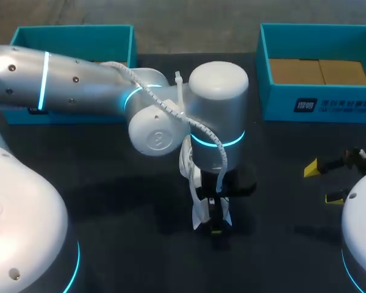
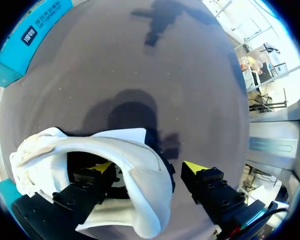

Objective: Take the shoe out of the shoebox, open the shoe tongue, remove and reinsert the insole, then place the shoe into the shoebox

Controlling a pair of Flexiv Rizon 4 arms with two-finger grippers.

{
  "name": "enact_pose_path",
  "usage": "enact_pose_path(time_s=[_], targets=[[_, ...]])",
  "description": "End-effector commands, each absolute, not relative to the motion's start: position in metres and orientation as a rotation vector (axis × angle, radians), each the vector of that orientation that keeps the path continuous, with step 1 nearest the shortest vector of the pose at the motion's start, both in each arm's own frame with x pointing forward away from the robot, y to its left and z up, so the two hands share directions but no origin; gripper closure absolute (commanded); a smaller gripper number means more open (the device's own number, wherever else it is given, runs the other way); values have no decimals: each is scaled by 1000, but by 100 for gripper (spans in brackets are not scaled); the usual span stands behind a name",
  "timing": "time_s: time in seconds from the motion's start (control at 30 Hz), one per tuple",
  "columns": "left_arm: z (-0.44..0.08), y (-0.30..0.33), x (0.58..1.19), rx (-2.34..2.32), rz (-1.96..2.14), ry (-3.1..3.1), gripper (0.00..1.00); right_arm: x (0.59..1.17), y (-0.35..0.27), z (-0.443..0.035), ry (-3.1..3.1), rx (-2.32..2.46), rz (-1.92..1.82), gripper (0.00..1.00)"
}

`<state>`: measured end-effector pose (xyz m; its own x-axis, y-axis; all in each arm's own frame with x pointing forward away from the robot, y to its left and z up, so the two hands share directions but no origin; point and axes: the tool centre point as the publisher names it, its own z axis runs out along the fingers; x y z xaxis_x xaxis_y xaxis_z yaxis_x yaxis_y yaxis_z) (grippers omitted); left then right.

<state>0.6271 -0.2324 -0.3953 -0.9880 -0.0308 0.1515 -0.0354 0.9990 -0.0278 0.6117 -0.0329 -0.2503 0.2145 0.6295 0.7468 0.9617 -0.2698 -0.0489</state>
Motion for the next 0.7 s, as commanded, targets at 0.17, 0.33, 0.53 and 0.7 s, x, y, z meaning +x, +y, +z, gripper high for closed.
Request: enact_pose_path(time_s=[0.17,0.33,0.53,0.7], targets=[[-404,-232,627,41,78,-3006,35,610,-32,-250,-1468,-1985,-844,0],[-405,-231,625,33,47,-3028,49,610,-32,-250,-1468,-1985,-844,0],[-408,-230,624,41,40,-3038,55,610,-32,-250,-1468,-1985,-844,0],[-411,-227,625,56,45,-3042,100,610,-32,-250,-1468,-1985,-844,0]])
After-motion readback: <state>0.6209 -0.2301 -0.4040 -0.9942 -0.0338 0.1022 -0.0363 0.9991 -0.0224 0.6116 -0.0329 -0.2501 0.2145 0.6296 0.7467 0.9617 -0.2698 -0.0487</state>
